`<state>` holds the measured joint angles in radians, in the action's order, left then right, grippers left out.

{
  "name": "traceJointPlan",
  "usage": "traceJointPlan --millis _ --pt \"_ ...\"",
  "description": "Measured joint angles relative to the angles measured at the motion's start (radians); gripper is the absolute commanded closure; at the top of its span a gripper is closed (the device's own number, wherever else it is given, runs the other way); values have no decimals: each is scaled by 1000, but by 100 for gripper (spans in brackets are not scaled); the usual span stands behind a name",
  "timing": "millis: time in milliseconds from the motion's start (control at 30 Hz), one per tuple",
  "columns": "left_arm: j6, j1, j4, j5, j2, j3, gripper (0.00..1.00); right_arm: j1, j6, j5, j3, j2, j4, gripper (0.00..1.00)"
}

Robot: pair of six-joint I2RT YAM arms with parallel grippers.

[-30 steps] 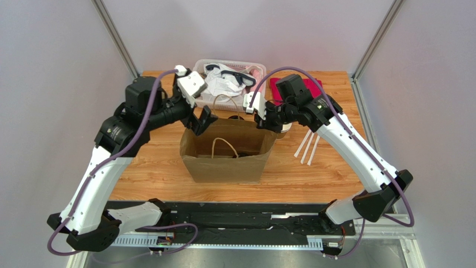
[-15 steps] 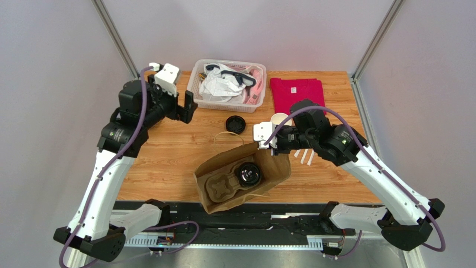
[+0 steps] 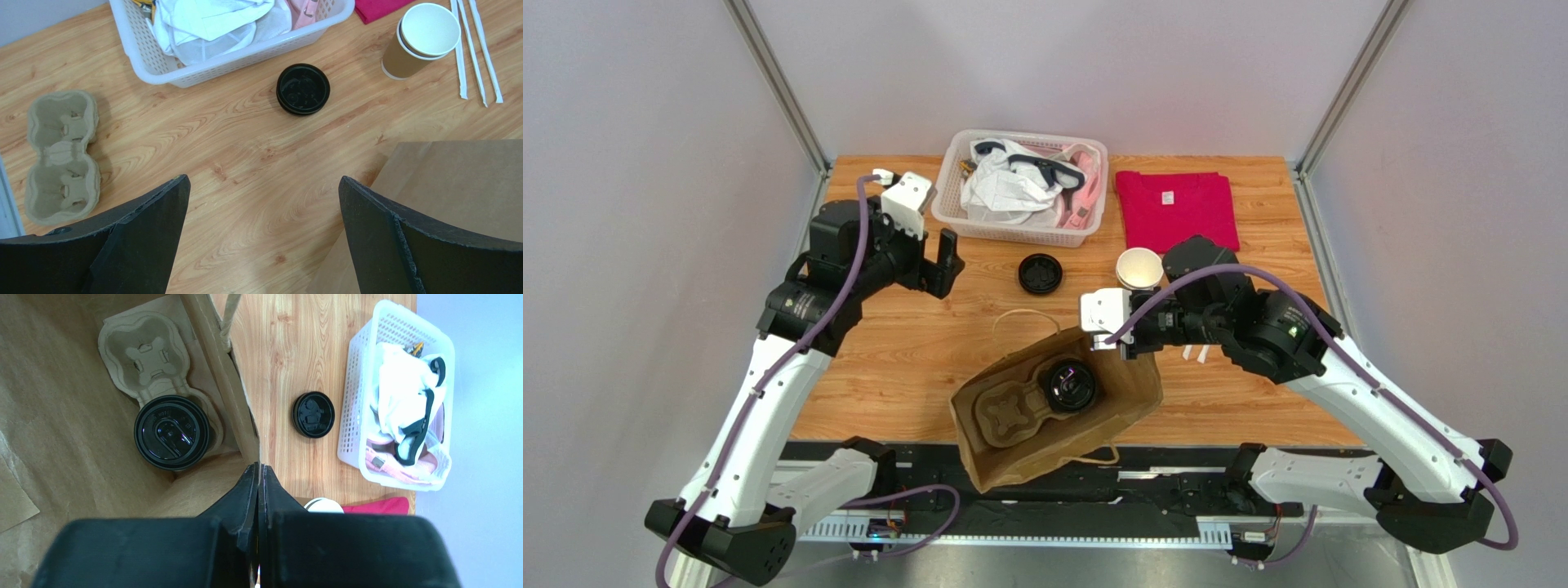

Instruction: Pack the takeout coffee

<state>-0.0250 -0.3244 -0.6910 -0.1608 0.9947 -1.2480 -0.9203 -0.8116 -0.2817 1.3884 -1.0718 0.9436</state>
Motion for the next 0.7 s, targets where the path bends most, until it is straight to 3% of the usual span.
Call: traceJointPlan --millis 233,333,367,400,500,700 --pt "2 9 -3 -22 51 2 1 -2 70 93 77 -122 31 95" --pt "2 19 -8 -22 74 1 1 5 98 144 86 -169 39 86" --pt "2 22 -8 -22 80 1 1 8 109 155 87 -180 41 80" --pt "2 27 -8 -22 87 1 1 15 120 166 92 -194 50 65" --pt "3 49 -10 -23 102 -3 1 49 163 180 130 -236 71 46" --pt "16 84 -26 -25 121 -8 1 92 233 185 238 -264 93 25"
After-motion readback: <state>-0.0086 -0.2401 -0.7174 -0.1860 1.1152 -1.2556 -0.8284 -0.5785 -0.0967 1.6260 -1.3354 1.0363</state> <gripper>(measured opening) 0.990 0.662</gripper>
